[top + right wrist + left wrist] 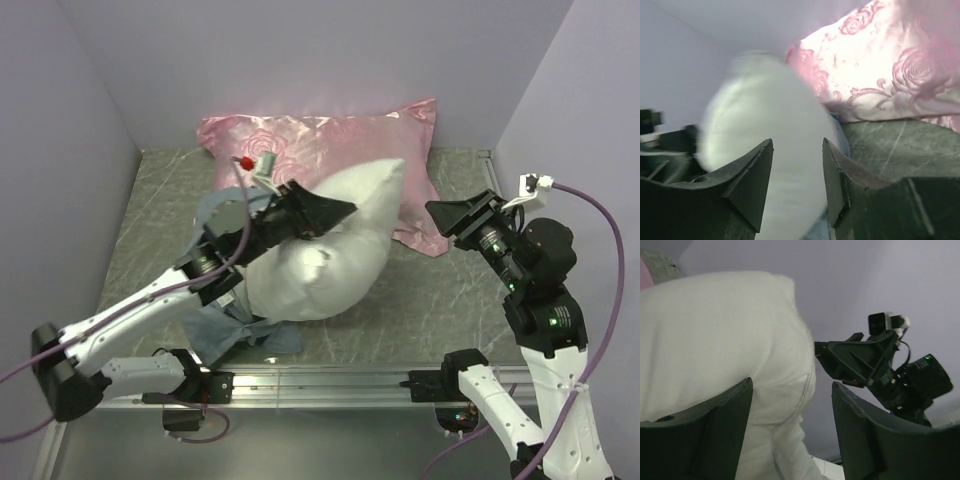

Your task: Remove the pillowcase from the pillow

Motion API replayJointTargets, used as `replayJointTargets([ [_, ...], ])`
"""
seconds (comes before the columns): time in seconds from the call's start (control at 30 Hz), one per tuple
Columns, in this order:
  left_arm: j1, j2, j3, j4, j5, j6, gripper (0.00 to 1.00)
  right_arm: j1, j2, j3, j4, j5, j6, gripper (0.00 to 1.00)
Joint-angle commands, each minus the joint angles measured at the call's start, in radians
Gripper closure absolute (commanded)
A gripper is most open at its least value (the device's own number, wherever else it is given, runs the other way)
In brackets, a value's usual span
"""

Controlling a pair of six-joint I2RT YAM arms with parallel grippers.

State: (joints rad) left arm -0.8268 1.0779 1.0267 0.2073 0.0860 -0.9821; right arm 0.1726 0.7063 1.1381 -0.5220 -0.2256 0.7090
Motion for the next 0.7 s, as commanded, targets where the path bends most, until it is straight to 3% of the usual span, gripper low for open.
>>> replayJointTargets([
  [0.0,-0.049,0.169,0.001,-0.057,-0.152,0.028,0.28,0.008,-0.007,0.051,-0.058,0.011,-0.012,0.48],
  [0.23,-0.057,0.231,0.105,-0.043,-0.163,0.095,0.18,0.008,-0.013,0.043,-0.142,0.080,-0.078,0.42],
  [0.37,-0.057,0.212,0.174,-0.086,-0.138,0.154,0.16,0.008,-0.011,-0.056,-0.112,0.045,-0.079,0.41],
  [0.47,-0.058,0.163,0.211,-0.253,-0.254,0.155,0.16,0.013,-0.021,-0.144,-0.095,0.029,-0.085,0.41],
  [0.53,-0.055,0.120,0.251,-0.386,-0.443,0.128,0.16,0.024,-0.033,-0.190,-0.093,0.035,-0.092,0.41],
  [0.57,-0.054,0.110,0.260,-0.545,-0.501,0.111,0.16,0.028,-0.039,-0.236,-0.089,0.042,-0.095,0.40],
  [0.67,-0.035,0.001,0.210,-0.699,-0.669,0.073,0.15,0.064,-0.067,-0.320,-0.072,0.063,-0.095,0.39],
])
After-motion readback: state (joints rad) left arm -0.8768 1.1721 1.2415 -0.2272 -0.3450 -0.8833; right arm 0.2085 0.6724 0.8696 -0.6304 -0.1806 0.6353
